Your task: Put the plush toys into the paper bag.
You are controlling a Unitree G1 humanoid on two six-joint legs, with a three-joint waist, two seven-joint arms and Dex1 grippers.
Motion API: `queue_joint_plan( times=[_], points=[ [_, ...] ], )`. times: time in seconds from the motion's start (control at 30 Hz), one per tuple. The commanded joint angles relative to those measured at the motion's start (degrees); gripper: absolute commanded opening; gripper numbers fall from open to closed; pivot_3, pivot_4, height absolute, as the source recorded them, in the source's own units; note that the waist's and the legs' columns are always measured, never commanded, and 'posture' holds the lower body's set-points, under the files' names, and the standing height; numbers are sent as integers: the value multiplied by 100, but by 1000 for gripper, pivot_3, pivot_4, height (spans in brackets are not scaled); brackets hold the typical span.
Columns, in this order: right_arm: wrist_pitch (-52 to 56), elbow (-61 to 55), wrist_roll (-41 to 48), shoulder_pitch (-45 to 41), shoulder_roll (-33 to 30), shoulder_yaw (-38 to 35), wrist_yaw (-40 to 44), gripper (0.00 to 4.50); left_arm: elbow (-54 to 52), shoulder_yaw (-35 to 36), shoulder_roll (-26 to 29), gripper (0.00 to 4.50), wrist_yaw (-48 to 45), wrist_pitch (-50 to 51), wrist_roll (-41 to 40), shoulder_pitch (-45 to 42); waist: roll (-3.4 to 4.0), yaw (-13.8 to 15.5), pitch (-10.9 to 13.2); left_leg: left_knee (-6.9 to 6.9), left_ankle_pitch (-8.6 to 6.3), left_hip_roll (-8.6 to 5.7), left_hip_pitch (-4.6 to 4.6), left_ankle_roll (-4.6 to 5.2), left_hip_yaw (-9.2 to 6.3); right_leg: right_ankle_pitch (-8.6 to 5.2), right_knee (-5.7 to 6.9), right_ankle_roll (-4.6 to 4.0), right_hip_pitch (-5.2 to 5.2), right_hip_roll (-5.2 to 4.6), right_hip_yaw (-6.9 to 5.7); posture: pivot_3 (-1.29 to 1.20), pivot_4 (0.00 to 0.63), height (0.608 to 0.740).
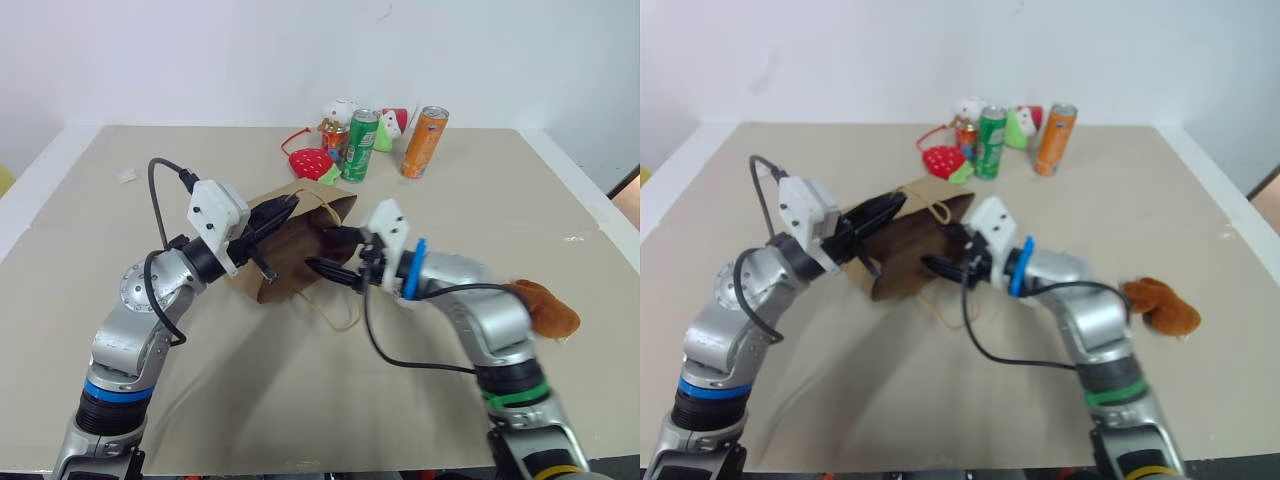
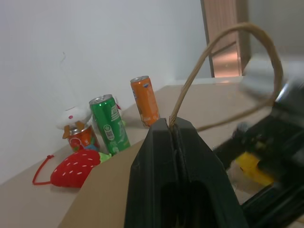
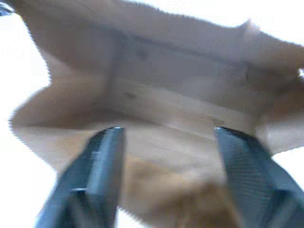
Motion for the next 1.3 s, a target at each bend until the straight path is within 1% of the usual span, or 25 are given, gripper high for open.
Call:
queue_joint_plan(
  times=[0.03, 0.1, 0.17, 0.27, 0.33, 0.4, 0.5, 0.57, 0.6, 0.67, 0.7, 0.73, 0.77, 0.8, 0.83, 0.87, 0.9, 0.93, 1.0, 1.13, 1.27, 1.3],
  points=[
    [490, -452, 532, 30, -778, -697, 397, 4461, -28, 58, 65, 0, -90, -199, 27, -43, 0, 8, 0, -1, 0, -2, 0, 0, 1, -1, 0, 1, 0, -2, 0, 0, 150, 740],
    [311, -155, 373, 101, -1279, -943, 470, 4461, -29, 37, 66, 0, -123, -228, 40, -47, -2, 14, 0, -3, -1, -7, 0, 2, 1, -3, -6, 1, 2, -8, -2, 0, 150, 740],
    [179, 152, 255, 199, -1578, -1111, 431, 4461, -34, 28, 56, 0, -144, -238, 32, -49, -4, 16, 0, -4, -2, -10, 0, 3, 3, -3, -8, 1, 2, -10, -1, 0, 150, 740],
    [2, 405, 119, 565, -1924, -1111, 577, 4461, -15, 30, 32, 0, -161, -219, 0, -63, -4, 14, 1, -10, -2, -9, 2, 3, 3, -7, -9, 0, 1, -6, 1, 0, 150, 740],
    [-54, 476, 85, 759, -1971, -1061, 587, 4461, -12, 36, 19, 0, -157, -200, -20, -72, -4, 5, 1, -13, -2, -4, 3, 3, 3, -8, -9, -1, 0, 0, 5, 0, 150, 740],
    [-115, 659, -26, 962, -1800, -955, 397, 4461, 0, 44, 2, 0, -137, -168, -36, -112, -4, -3, 2, -15, -2, -3, 3, 3, 4, -8, -8, -1, -3, 6, 8, 0, 150, 740],
    [-415, 925, -364, 1210, -1750, -675, 304, 4461, -24, 52, -10, 0, -109, -115, -53, -153, -4, 2, 1, -15, -1, -2, 4, 2, 1, -8, -7, -1, -2, 12, 4, 0, 150, 740],
    [-474, 1073, -357, 1225, -1619, -662, 236, 4461, -35, 72, -12, 0, -91, -75, -74, -163, -4, -4, 2, -15, -1, -2, 5, 2, 1, -8, -7, -1, -2, 9, 4, 0, 150, 740],
    [-488, 1121, -357, 1220, -1571, -654, 223, 4231, -33, 81, -10, 0, -83, -63, -79, -164, -3, -8, 2, -13, 0, -1, 5, 2, 3, -6, -7, 1, -2, 9, 7, 0, 150, 740],
    [-541, 1164, -377, 1222, -1550, -612, 290, 3570, -33, 89, 0, 0, -71, -51, -78, -163, -3, -6, 2, -11, 0, -3, 6, 1, 7, -3, -7, 6, -2, 7, 10, 0, 150, 740],
    [-571, 1176, -390, 1224, -1550, -596, 314, 3068, -33, 90, 5, 0, -66, -48, -76, -163, -4, -2, 2, -11, 0, -4, 5, 2, 6, -3, -7, 7, 0, 5, 9, 0, 150, 740],
    [-592, 1183, -399, 1225, -1550, -588, 328, 2708, -33, 90, 8, 0, -63, -48, -75, -164, -4, -1, 2, -9, 0, -4, 5, 2, 5, -3, -8, 7, 1, 4, 8, 0, 150, 740],
    [-597, 1192, -383, 1204, -1536, -600, 338, 2167, -33, 93, 11, 0, -55, -42, -72, -164, -4, 0, 2, -8, 0, -5, 5, 2, 5, -2, -7, 8, 2, 3, 8, 0, 150, 740],
    [-628, 1200, -383, 1184, -1526, -609, 343, 1780, -34, 95, 12, 0, -51, -42, -70, -158, -4, 1, 2, -8, 0, -6, 5, 2, 5, -2, -8, 8, 2, 2, 8, 0, 150, 740],
    [-667, 1205, -393, 1163, -1527, -611, 349, 1177, -37, 97, 14, 0, -44, -40, -67, -151, -4, 0, 2, -8, 0, -7, 5, 2, 6, -2, -8, 8, 2, 1, 9, 0, 150, 740],
    [-696, 1209, -402, 1148, -1529, -609, 352, 879, -40, 99, 16, 0, -41, -38, -66, -147, -4, 0, 2, -8, 0, -7, 5, 2, 6, -2, -8, 8, 2, 1, 9, 0, 150, 740],
    [-736, 1179, -337, 1063, -1523, -671, 381, 419, -42, 99, 18, 0, -37, -37, -63, -140, -4, 0, 2, -8, 0, -6, 5, 2, 6, -2, -8, 8, 2, 2, 9, 0, 150, 740],
    [-742, 1143, -241, 973, -1504, -751, 404, 79, -43, 99, 21, 0, -33, -34, -61, -135, -4, -3, 2, -8, 0, -6, 5, 2, 6, -2, -8, 8, 2, 2, 9, 0, 150, 740],
    [-543, 992, 108, 765, -1459, -970, 449, 25, -50, 100, 24, 0, -22, -30, -59, -129, -4, -4, 3, -8, 0, -4, 5, 1, 6, -2, -7, 8, 1, 5, 9, 0, 150, 740],
    [385, 374, 1265, 204, -1189, -1307, 344, 25, -53, 82, 18, 0, 18, -28, -39, -135, -2, -7, 3, -10, 0, -1, 5, 1, 4, -2, -6, 6, 0, 10, 10, 0, 150, 740],
    [1122, -94, 2078, -107, -770, -1245, 33, 25, -51, 60, 2, 0, 52, -44, -20, -125, -4, -2, 2, -13, -1, 2, 4, 1, -4, -5, -7, 3, 1, 12, 4, 0, 150, 740],
    [1214, -139, 2186, -135, -573, -1182, -120, 25, -52, 53, -14, 0, 64, -50, -12, -126, -4, -2, 2, -14, -1, 2, 3, 1, -5, -5, -7, 3, 1, 11, 3, 0, 150, 740]
  ],
)
